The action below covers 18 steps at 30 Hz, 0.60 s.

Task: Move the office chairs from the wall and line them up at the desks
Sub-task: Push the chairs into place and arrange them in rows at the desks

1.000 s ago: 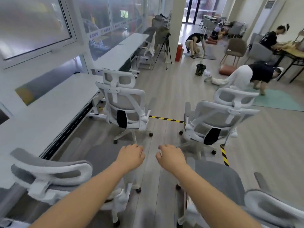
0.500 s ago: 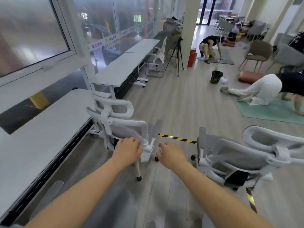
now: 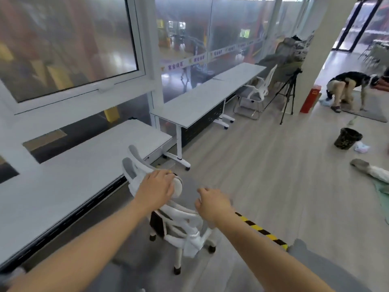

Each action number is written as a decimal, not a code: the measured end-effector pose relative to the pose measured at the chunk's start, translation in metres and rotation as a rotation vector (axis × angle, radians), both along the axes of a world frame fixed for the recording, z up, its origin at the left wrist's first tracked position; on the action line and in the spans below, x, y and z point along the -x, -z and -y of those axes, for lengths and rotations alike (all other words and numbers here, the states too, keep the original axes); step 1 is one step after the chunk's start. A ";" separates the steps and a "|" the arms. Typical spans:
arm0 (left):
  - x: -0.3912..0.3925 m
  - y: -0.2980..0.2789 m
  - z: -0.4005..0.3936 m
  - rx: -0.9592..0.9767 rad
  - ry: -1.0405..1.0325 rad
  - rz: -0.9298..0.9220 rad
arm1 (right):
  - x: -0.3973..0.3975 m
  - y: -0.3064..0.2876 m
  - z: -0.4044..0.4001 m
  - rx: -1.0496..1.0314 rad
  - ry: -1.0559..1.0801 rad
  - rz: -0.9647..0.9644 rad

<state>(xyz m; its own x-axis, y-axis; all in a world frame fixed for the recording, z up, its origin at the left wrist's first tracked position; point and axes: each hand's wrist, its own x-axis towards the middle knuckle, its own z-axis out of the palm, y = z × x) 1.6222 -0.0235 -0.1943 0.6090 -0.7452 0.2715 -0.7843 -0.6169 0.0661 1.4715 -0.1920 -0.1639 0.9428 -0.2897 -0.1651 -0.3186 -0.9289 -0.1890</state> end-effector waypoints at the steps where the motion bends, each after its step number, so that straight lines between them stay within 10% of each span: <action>1: -0.012 0.001 0.005 -0.021 -0.033 0.009 | -0.014 0.000 0.010 0.013 -0.039 0.003; 18: -0.129 0.017 -0.025 -0.153 -0.324 -0.106 | -0.180 0.044 -0.020 -0.196 -0.571 0.078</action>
<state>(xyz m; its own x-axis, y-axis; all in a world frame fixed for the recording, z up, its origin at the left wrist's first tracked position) 1.7512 0.0012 -0.2115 0.8386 -0.5364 0.0946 -0.5406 -0.8409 0.0246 1.6516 -0.1722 -0.2076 0.9517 0.2943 -0.0881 0.2416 -0.8942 -0.3768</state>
